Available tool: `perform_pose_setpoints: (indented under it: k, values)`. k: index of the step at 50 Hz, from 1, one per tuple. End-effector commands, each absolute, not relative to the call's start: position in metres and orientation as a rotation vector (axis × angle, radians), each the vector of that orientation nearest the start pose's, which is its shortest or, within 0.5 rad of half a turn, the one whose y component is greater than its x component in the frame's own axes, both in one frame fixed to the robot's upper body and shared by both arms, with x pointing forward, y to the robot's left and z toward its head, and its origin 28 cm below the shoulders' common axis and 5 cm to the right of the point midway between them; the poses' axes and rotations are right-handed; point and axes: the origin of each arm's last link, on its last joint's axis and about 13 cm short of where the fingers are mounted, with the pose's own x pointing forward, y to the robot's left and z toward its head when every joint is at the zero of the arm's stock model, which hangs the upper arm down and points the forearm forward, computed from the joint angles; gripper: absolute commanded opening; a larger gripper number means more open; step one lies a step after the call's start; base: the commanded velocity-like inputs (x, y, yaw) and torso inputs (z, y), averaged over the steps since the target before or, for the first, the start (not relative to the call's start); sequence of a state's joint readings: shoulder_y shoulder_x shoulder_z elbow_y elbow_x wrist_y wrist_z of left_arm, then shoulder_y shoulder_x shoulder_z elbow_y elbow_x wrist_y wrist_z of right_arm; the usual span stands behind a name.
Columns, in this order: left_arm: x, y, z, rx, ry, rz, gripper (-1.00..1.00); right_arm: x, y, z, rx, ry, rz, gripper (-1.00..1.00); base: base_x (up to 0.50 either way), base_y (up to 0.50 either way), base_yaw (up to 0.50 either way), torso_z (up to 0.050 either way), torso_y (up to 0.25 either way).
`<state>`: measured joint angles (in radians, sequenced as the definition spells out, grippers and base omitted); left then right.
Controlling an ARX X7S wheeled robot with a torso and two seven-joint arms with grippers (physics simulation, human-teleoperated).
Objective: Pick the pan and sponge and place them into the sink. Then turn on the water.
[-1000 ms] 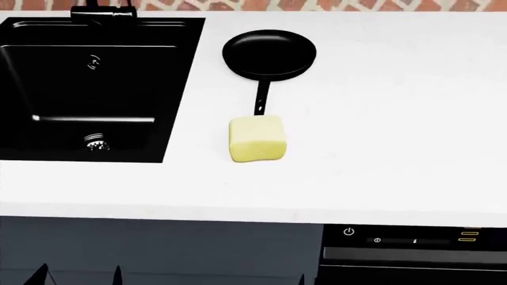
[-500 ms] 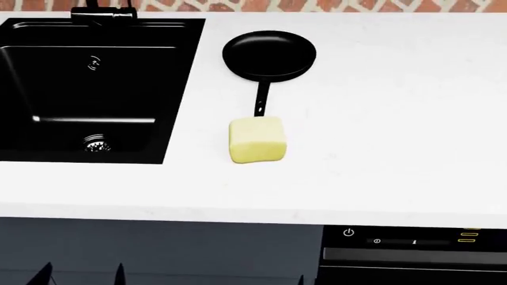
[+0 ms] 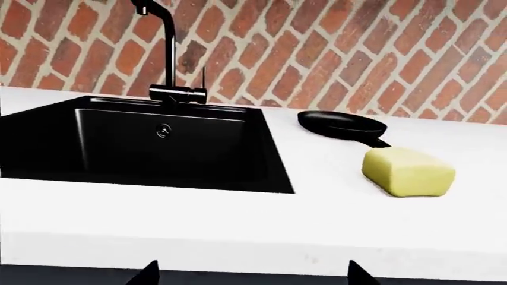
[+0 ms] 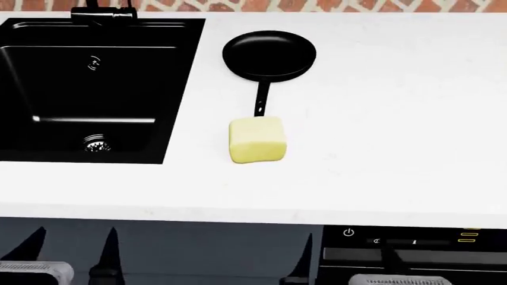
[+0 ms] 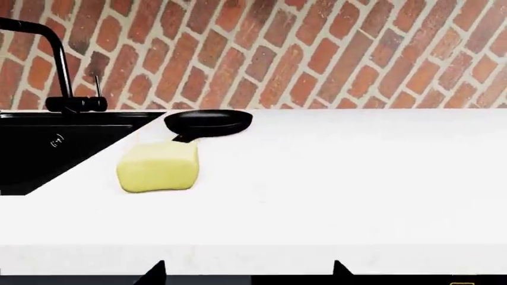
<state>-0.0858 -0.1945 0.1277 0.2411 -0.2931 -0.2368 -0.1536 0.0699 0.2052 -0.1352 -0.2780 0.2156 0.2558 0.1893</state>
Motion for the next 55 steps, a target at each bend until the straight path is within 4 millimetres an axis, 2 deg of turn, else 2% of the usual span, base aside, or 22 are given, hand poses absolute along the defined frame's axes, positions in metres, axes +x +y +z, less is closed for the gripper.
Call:
perform_pose_setpoints:
  k: [1, 7, 9, 11, 14, 23, 26, 28, 31, 38, 55]
  values:
    - [0.24, 0.21, 0.106, -0.057, -0.058, -0.133, 1.0, 0.229, -0.127, 0.125, -0.07, -0.125, 0.026, 1.0, 0.0, 0.0, 0.0, 0.0, 0.0]
    - [0.249, 0.215, 0.129, -0.05, -0.083, -0.141, 1.0, 0.235, -0.138, 0.153, -0.115, -0.16, 0.008, 1.0, 0.0, 0.0, 0.0, 0.0, 0.0]
    - [0.252, 0.219, 0.131, -0.024, -0.068, -0.152, 1.0, 0.238, -0.144, 0.159, -0.106, -0.161, -0.015, 1.0, 0.0, 0.0, 0.0, 0.0, 0.0]
    - [0.258, 0.22, 0.128, 0.087, -0.033, -0.123, 1.0, 0.238, -0.147, 0.163, -0.071, -0.146, 0.0, 1.0, 0.0, 0.0, 0.0, 0.0, 0.0]
    - [0.256, 0.223, 0.129, 0.019, -0.012, -0.139, 1.0, 0.24, -0.151, 0.168, -0.087, -0.141, 0.006, 1.0, 0.0, 0.0, 0.0, 0.0, 0.0]
    - [0.266, 0.231, 0.153, 0.01, -0.004, -0.133, 1.0, 0.247, -0.163, 0.188, -0.138, -0.152, -0.032, 1.0, 0.0, 0.0, 0.0, 0.0, 0.0]
    - [0.265, 0.235, 0.157, 0.003, -0.002, -0.134, 1.0, 0.25, -0.167, 0.192, -0.117, -0.123, -0.02, 1.0, 0.0, 0.0, 0.0, 0.0, 0.0]
    - [0.266, 0.236, 0.158, 0.003, 0.012, -0.137, 1.0, 0.245, -0.168, 0.197, 0.014, -0.156, 0.026, 1.0, 0.0, 0.0, 0.0, 0.0, 0.0]
    - [0.267, 0.234, 0.156, 0.002, 0.02, -0.143, 1.0, 0.242, -0.171, 0.195, -0.034, -0.149, 0.001, 1.0, 0.0, 0.0, 0.0, 0.0, 0.0]
    - [0.259, 0.241, 0.143, -0.006, 0.064, -0.198, 1.0, 0.238, -0.175, 0.177, -0.073, -0.103, -0.031, 1.0, 0.15, 0.0, 0.0, 0.0, 0.0]
    - [0.259, 0.237, 0.137, -0.007, 0.061, -0.227, 1.0, 0.234, -0.171, 0.167, -0.114, -0.067, -0.027, 1.0, 0.35, 0.0, 0.0, 0.0, 0.0]
